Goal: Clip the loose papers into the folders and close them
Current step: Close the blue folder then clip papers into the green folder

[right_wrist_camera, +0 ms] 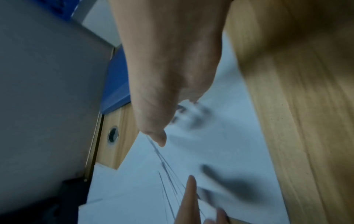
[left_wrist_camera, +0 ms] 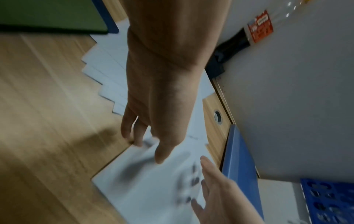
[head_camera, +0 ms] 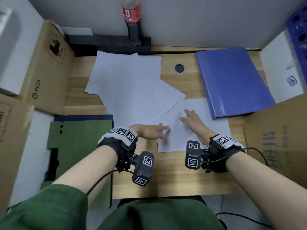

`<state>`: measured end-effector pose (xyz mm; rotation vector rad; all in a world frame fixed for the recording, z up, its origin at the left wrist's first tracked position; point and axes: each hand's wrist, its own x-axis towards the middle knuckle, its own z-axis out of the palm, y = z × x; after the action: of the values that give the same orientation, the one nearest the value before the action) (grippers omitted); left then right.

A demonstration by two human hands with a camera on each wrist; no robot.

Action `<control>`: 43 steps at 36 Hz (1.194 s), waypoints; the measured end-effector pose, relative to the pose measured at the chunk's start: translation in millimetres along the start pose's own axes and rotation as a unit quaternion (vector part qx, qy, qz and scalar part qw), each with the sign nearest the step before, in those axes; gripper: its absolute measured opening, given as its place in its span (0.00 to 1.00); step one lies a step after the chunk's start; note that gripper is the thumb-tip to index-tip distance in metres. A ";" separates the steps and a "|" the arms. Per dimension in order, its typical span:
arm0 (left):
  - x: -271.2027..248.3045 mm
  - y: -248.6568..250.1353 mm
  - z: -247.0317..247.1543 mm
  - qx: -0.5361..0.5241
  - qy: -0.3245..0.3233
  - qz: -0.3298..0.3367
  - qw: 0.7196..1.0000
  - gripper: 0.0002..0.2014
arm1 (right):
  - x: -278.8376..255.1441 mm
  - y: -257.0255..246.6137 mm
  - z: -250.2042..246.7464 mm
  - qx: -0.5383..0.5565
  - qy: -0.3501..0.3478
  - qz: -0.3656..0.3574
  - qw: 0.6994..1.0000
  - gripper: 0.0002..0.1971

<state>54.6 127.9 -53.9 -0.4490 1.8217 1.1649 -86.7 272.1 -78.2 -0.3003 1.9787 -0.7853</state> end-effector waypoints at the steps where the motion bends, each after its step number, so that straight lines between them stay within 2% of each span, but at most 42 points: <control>1: -4.6 -7.8 -0.4 -0.049 0.005 0.005 0.999 0.30 | 2.2 -0.3 3.7 -0.033 -0.017 0.005 0.999 0.31; 3: -15.8 -25.6 -2.0 -0.169 0.056 0.024 0.984 0.29 | 4.7 -1.5 14.1 -0.119 -0.056 -0.004 0.991 0.32; 5: -26.2 -43.5 -7.3 -0.249 0.153 0.029 0.956 0.26 | 5.0 -4.7 27.7 -0.209 -0.085 -0.040 0.973 0.31; 8: -38.3 -67.8 -18.3 -0.222 0.293 0.023 0.930 0.23 | 2.3 -7.8 46.1 -0.300 -0.114 -0.089 0.943 0.28; 11: -38.8 -88.7 -25.7 -0.160 0.355 0.014 0.921 0.24 | -3.0 -7.2 55.2 -0.332 -0.139 -0.122 0.925 0.26; 15: -29.0 -96.1 -31.4 -0.084 0.363 -0.006 0.928 0.28 | -9.2 -4.6 49.0 -0.267 -0.175 -0.133 0.938 0.17; 18: -18.8 -94.4 -27.6 0.004 0.316 -0.027 0.948 0.27 | -9.6 -8.2 37.7 -0.202 -0.114 -0.144 0.962 0.12; 21: -8.0 -88.6 -17.8 0.054 0.254 -0.015 0.965 0.27 | -5.8 -17.4 21.9 -0.107 -0.008 -0.111 0.988 0.14; 23: -4.2 -80.2 -11.2 0.074 0.210 0.017 0.975 0.26 | 0.6 -23.9 13.3 -0.058 0.025 -0.074 0.995 0.18; 26: -3.5 -70.4 -2.1 -0.021 0.159 0.087 0.983 0.26 | 10.9 -29.9 6.6 -0.027 0.030 -0.028 0.999 0.26; 28: -2.7 -70.4 -1.9 -0.114 0.201 0.114 0.966 0.26 | 15.4 -32.2 4.4 0.000 0.032 0.000 0.999 0.31; 30: -3.2 -74.5 -8.0 -0.174 0.299 0.109 0.932 0.24 | 20.2 -32.2 3.3 0.027 0.052 0.027 0.998 0.34; 32: -4.7 -83.2 -17.3 -0.192 0.394 0.069 0.896 0.23 | 23.1 -32.3 2.2 0.044 0.081 0.047 0.995 0.35; 34: -6.8 -93.2 -26.9 -0.197 0.454 -0.002 0.869 0.25 | 25.0 -32.4 0.3 0.061 0.095 0.061 0.992 0.36; 36: -8.1 -99.5 -33.8 -0.220 0.460 -0.060 0.858 0.28 | 25.9 -33.6 -1.2 0.079 0.092 0.066 0.990 0.36; 38: -6.9 -98.3 -36.8 -0.212 0.447 -0.082 0.865 0.28 | 27.7 -36.7 -1.5 0.090 0.083 0.069 0.990 0.36; 43: 0.1 -75.9 -35.3 -0.203 0.414 -0.024 0.887 0.23 | 25.0 -39.1 1.0 0.098 0.041 0.090 0.990 0.33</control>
<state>89.6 60.4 -88.9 -1.3997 2.2283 1.4494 -103.0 229.3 -70.9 0.0268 1.9546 -0.8784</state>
